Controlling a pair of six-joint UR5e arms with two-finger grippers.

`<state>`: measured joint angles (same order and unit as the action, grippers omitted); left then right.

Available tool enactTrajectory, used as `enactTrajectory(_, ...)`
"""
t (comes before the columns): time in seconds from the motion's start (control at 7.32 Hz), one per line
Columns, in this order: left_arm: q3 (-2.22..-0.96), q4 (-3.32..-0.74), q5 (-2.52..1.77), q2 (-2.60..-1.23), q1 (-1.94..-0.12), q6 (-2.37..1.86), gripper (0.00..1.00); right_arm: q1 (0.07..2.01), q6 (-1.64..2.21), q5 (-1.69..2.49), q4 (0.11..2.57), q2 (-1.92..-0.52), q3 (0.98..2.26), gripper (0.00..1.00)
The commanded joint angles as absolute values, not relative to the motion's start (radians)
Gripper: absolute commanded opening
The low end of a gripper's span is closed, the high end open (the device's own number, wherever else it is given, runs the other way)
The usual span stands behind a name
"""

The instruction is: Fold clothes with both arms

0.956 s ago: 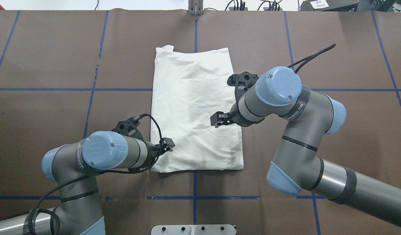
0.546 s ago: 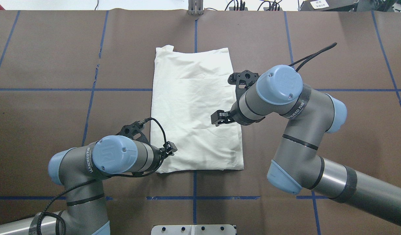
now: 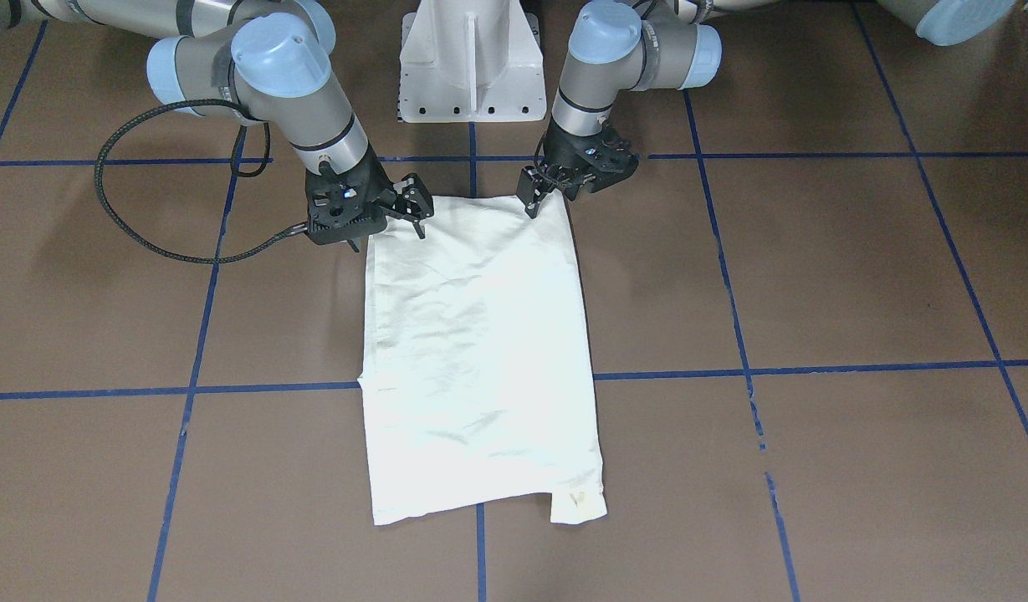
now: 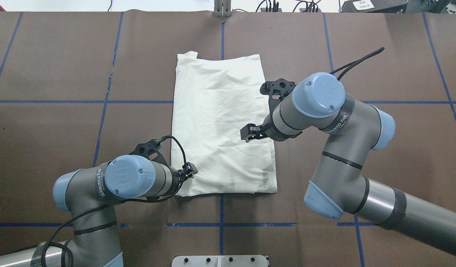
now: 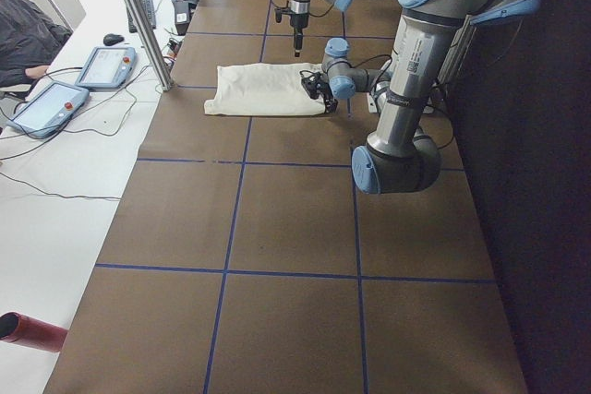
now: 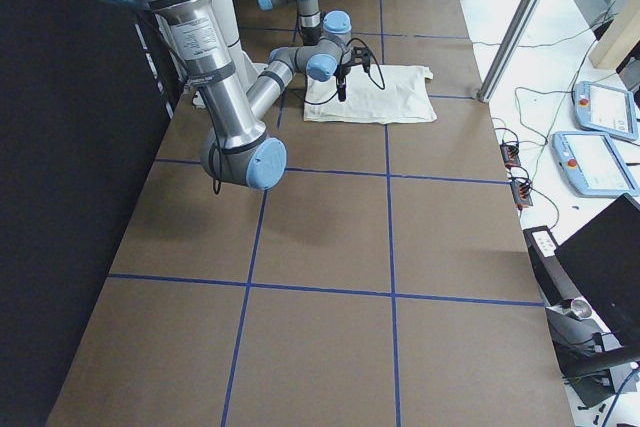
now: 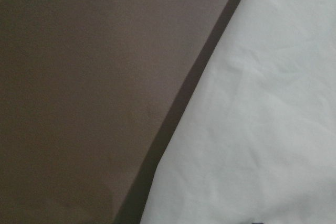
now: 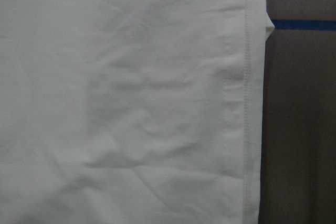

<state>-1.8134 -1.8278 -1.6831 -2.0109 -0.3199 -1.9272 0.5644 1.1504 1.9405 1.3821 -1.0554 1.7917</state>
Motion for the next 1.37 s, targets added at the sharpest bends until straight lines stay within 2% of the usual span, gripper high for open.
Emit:
enactTrajectory(0.0,-1.812,-1.825,-1.683,-2.013,-0.318,-1.93,0.56,0.565,1.15,1.94,1.382,-1.057,1.79,1.0)
enactTrajectory(0.14,-1.81,-1.825,-1.683,-2.01,-0.318,-1.927,0.24,0.565,1.15,1.94,1.382,-1.057,1.792,1.0)
enactTrajectory(0.27,-1.806,-1.825,-1.68,-2.008,-0.316,-1.927,0.08,0.565,1.149,1.94,1.382,-1.057,1.792,1.0)
enactTrajectory(0.41,-1.807,-1.825,-1.68,-2.006,-0.307,-1.925,0.0,0.565,1.15,1.94,1.382,-1.057,1.792,1.0)
enactTrajectory(0.82,-1.902,-1.758,-1.69,-2.008,-0.307,-1.866,0.0,0.561,1.193,1.94,1.382,-1.058,1.793,1.0)
enactTrajectory(0.96,-1.945,-1.734,-1.692,-2.006,-0.308,-1.824,0.0,0.545,1.316,1.939,1.379,-1.054,1.796,1.0)
enactTrajectory(1.23,-1.934,-1.738,-1.692,-2.01,-0.305,-1.783,0.0,0.459,1.632,1.86,1.344,-1.06,1.802,1.0)
